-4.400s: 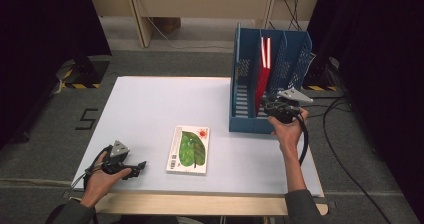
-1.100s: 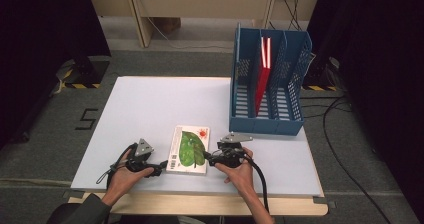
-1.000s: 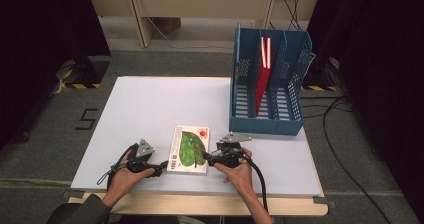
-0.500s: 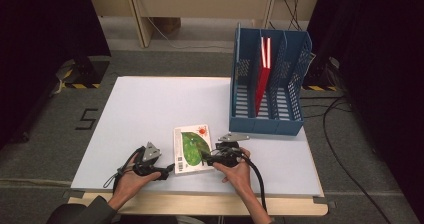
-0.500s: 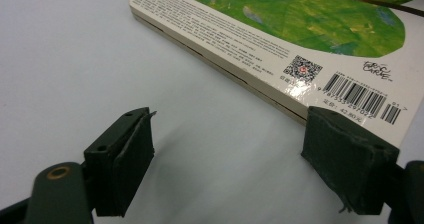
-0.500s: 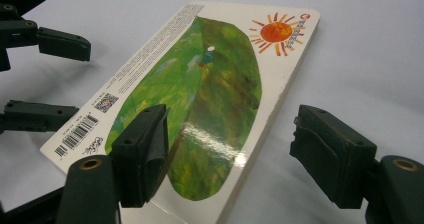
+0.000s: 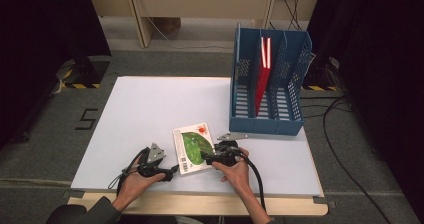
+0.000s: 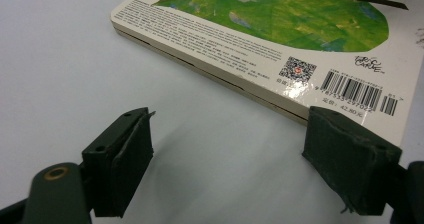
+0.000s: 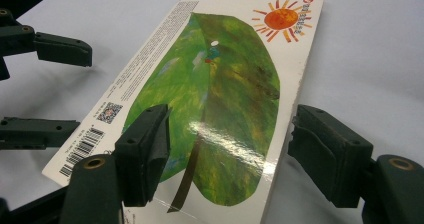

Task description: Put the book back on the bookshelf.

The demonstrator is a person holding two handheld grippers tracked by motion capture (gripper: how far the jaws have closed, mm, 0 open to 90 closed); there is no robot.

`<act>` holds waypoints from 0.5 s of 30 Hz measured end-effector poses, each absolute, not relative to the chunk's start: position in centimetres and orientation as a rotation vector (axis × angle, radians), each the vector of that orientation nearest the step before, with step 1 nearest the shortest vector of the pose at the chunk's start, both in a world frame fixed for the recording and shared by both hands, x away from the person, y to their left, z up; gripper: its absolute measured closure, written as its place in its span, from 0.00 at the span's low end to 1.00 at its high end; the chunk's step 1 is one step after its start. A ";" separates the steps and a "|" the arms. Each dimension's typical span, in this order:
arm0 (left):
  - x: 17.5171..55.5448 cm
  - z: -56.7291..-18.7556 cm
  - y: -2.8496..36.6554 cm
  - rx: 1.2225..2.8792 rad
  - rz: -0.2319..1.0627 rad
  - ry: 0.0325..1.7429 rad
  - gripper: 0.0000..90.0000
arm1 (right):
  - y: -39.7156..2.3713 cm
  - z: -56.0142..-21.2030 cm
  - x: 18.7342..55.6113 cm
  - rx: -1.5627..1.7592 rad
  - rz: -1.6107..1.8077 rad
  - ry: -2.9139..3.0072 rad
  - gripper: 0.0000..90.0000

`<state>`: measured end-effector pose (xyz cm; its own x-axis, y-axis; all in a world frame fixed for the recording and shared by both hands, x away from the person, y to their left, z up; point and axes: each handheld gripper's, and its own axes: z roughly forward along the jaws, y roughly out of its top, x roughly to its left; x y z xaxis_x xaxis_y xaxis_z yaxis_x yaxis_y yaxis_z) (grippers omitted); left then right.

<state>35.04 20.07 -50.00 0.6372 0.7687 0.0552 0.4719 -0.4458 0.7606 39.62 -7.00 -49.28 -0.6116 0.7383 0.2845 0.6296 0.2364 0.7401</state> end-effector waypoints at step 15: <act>35.1 -50.1 20.2 2.111 0.474 0.978 0.20 | -6.6 -49.7 39.8 1.365 1.320 2.354 0.34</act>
<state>35.06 20.18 -50.08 0.6399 0.7682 0.0191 0.4913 -0.4281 0.7585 39.84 -6.60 -49.66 -0.5869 0.7515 0.3013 0.6491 0.2142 0.7299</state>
